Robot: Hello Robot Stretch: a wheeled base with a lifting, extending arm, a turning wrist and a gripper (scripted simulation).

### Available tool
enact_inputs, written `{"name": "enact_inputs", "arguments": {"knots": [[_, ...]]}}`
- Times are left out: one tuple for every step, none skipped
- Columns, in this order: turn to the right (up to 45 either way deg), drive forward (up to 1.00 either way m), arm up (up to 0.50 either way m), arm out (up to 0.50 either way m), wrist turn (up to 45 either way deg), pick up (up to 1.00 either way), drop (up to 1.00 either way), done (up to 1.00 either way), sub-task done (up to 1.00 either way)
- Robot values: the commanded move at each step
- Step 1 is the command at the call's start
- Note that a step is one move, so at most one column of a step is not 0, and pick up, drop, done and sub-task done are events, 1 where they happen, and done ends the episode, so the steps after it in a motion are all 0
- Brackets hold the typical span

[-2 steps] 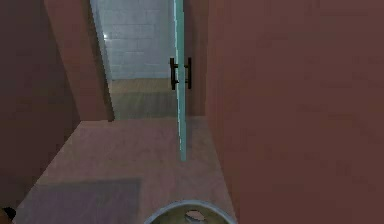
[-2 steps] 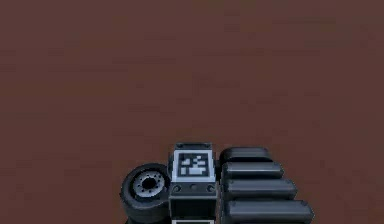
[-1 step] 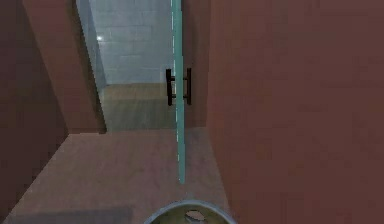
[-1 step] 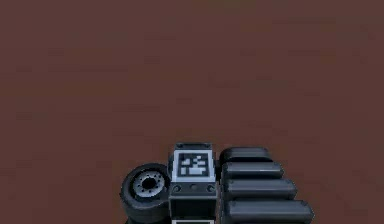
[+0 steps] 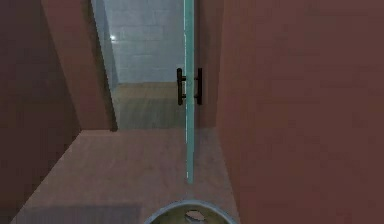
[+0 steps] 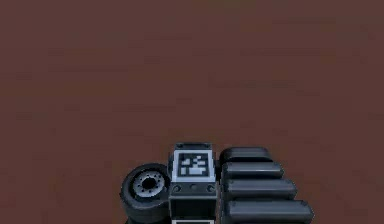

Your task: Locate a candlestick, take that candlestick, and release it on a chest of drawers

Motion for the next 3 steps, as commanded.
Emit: {"name": "enact_inputs", "arguments": {"knots": [[0.0, 0.3, 0.0, 0.0, 0.0, 0.0, 0.0, 0.0, 0.0], [-36.0, 0.0, 0.0, 0.0, 0.0, 0.0, 0.0, 0.0, 0.0], [0.0, 1.0, 0.0, 0.0, 0.0, 0.0, 0.0, 0.0, 0.0]]}}
